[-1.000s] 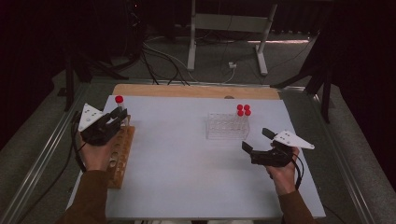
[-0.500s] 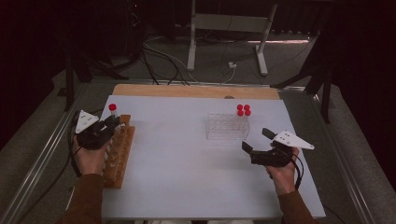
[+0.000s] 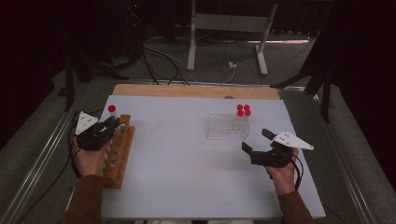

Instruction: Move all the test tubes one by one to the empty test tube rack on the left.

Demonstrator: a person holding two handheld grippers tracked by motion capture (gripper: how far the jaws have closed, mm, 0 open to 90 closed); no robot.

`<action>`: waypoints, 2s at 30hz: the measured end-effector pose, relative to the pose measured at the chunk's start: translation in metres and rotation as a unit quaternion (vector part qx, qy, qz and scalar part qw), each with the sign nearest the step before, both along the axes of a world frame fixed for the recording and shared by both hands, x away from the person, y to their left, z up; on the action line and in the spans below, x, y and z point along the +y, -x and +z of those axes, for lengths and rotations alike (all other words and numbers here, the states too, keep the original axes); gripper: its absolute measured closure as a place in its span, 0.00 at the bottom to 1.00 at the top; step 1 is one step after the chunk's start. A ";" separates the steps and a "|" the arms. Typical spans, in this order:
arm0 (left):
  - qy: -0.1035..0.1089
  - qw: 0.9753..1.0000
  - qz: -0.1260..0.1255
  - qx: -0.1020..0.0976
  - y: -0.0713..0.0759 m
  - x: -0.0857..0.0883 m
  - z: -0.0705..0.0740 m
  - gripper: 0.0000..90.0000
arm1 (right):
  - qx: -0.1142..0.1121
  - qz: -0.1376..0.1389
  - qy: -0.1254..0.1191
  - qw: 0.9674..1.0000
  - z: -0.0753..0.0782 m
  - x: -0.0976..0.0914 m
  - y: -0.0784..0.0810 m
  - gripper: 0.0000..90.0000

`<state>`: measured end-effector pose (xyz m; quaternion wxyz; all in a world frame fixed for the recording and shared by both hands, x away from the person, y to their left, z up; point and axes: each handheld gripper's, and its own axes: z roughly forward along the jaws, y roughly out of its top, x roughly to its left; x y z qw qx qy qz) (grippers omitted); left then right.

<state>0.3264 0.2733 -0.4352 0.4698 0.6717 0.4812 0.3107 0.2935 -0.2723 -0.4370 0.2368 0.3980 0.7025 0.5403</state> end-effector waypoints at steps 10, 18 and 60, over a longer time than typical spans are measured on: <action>-0.010 1.000 0.007 0.020 -0.007 -0.001 -0.007 0.84 | 0.003 0.000 0.001 1.000 -0.002 -0.001 0.000 0.01; -0.022 0.998 0.000 0.054 -0.004 0.002 -0.016 0.82 | 0.002 -0.003 -0.002 1.000 -0.001 -0.002 0.000 0.01; -0.060 0.989 -0.011 0.136 -0.018 -0.007 -0.012 0.66 | 0.007 0.001 0.002 1.000 -0.005 0.001 -0.001 0.01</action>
